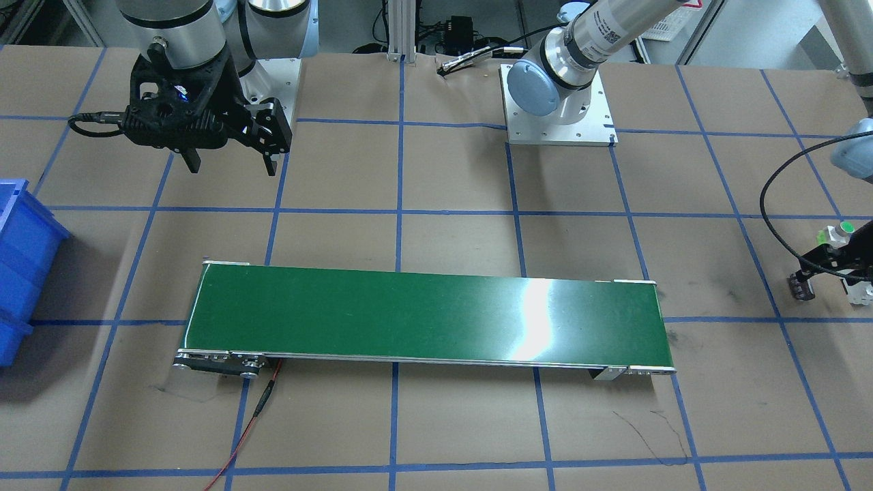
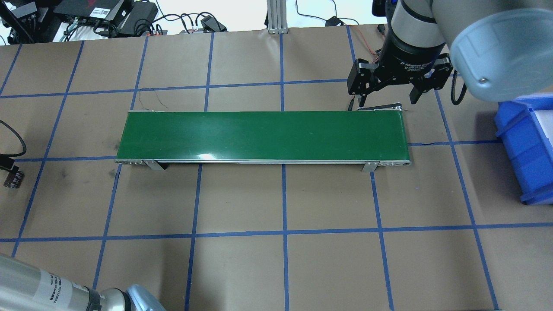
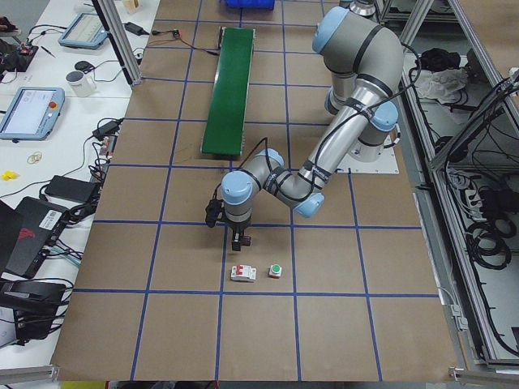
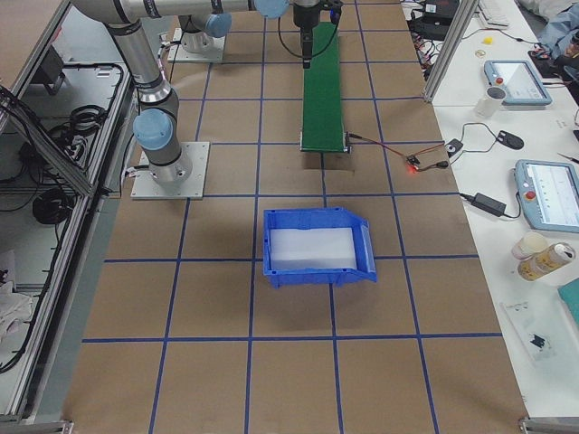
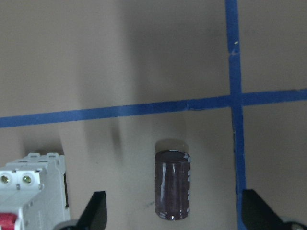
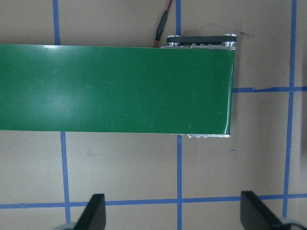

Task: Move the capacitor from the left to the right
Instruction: 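Lower the left gripper onto the brown capacitor and close on it, then carry the held capacitor with the left gripper over the belt end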

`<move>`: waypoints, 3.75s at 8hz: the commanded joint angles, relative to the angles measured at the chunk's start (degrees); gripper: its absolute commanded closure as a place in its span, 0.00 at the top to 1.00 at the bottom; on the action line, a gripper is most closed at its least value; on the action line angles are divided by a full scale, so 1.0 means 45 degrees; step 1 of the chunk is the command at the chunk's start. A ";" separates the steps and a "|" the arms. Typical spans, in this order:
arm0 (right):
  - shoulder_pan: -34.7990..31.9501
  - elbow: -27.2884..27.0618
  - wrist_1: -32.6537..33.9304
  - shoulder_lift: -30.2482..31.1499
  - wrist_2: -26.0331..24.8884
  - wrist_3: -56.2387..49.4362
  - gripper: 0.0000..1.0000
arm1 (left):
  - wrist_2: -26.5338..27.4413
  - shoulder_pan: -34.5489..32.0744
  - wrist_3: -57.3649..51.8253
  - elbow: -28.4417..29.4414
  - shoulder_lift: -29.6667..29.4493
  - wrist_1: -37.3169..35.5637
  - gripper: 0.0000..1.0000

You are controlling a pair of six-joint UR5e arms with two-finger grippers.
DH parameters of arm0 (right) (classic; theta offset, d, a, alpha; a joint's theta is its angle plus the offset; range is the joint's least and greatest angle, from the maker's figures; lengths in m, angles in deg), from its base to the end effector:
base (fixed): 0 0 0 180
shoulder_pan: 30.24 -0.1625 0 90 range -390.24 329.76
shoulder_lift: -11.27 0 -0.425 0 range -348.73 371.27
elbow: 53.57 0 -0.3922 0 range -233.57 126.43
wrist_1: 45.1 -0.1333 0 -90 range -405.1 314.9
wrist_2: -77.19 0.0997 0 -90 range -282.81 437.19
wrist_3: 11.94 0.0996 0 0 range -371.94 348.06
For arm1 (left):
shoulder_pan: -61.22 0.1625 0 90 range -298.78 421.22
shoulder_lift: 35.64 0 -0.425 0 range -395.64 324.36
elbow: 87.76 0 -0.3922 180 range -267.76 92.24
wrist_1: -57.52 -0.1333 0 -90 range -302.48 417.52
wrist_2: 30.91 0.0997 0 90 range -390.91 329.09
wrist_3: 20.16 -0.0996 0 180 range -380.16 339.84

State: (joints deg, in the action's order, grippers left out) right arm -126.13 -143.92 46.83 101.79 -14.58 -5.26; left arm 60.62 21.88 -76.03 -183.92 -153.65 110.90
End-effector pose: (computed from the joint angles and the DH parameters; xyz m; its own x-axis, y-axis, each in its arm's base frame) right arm 0.1800 -0.4757 0.4928 -0.9995 0.0149 0.0264 0.0138 0.9991 -0.0400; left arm 0.4028 -0.4991 0.2222 -0.9947 0.0901 -0.0504 0.0903 0.9959 -0.0019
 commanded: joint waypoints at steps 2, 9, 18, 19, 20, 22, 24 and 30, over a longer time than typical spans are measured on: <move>0.0000 0.0000 0.0000 0.0000 0.0003 0.0001 1.00 | 0.0032 0.0032 -0.0162 -0.0018 -0.0766 -0.0261 0.95; 0.0019 0.0000 0.0000 0.0000 0.0023 0.0001 1.00 | -0.0026 0.0052 -0.0531 0.0079 0.0785 0.1836 0.00; 0.0019 0.0000 -0.0039 0.0000 -0.0114 0.0001 1.00 | -0.0124 -0.6487 0.6028 0.0119 0.4038 0.4056 0.00; 0.0019 0.0000 -0.0039 0.0000 -0.0114 -0.0019 1.00 | -0.0124 -0.6820 0.6088 0.0119 0.3921 0.4017 0.00; 0.0019 0.0000 -0.0039 0.0000 -0.0114 0.0000 1.00 | -0.0144 -0.7036 0.6495 0.0061 0.3726 0.3997 0.00; 0.0019 0.0000 -0.0039 0.0000 -0.0114 0.0001 1.00 | -0.0105 -0.7311 0.6480 0.0060 0.3161 0.3958 0.00; 0.0019 0.0000 -0.0039 0.0000 -0.0133 -0.0019 1.00 | -0.0163 -0.7350 0.6421 0.0079 0.1992 0.2620 0.00; 0.0019 0.0000 -0.0039 0.0000 -0.0095 0.0001 1.00 | -0.1042 -0.7448 0.7333 0.0060 0.1048 0.2063 0.46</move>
State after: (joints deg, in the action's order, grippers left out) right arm -126.06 -143.92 46.58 101.79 -15.18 -5.26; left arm 56.78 -11.53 -45.95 -183.48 -148.51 120.37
